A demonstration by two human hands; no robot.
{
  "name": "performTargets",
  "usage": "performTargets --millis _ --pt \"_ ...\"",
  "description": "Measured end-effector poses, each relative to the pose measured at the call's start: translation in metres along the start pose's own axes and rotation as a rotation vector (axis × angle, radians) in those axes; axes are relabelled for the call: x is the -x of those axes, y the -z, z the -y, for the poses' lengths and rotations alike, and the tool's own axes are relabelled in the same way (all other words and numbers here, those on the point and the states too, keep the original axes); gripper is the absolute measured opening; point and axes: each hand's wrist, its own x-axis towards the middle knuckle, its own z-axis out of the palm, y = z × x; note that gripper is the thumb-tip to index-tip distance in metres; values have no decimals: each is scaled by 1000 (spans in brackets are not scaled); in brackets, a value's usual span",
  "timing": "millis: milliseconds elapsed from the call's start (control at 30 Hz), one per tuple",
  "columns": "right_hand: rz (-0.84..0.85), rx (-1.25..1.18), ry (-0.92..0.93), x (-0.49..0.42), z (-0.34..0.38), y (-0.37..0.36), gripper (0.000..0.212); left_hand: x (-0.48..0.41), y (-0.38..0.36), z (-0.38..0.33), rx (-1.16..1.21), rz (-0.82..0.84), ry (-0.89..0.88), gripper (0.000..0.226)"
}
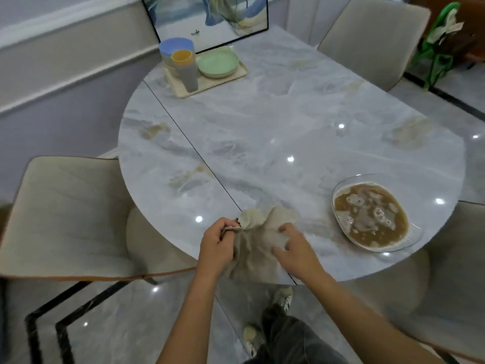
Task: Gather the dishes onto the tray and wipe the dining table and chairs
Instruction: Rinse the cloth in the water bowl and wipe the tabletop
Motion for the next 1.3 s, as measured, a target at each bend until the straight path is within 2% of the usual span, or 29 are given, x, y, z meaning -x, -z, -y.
performTargets --millis 67,167,267,433,600,733,933,1100,1300 --pt "94 -48 28 3 0 -26 61 -12 -4 0 -20 36 34 21" --pt "36 105 196 -5 -1 -55 52 -22 -5 -2 -46 64 60 13" --pt "14 238 303 -22 -4 -76 55 -34 0 0 -70 61 56 18" --pt "-249 351 296 -36 -8 -93 66 -47 1 10 -16 -27 115 18" --pt "-349 251 183 -54 1 -107 75 -61 -2 9 46 -61 99 17" --pt "-404 268 105 -69 10 -121 84 -86 10 13 -61 -131 101 18" --pt "-423 433 49 -76 17 -134 86 -114 43 27 -272 -39 54 21" --pt "-467 552 50 -81 16 -140 82 -127 72 47 -258 67 43 22" --pt "-499 569 -9 -104 39 -156 79 -122 91 73 -313 224 55 22"
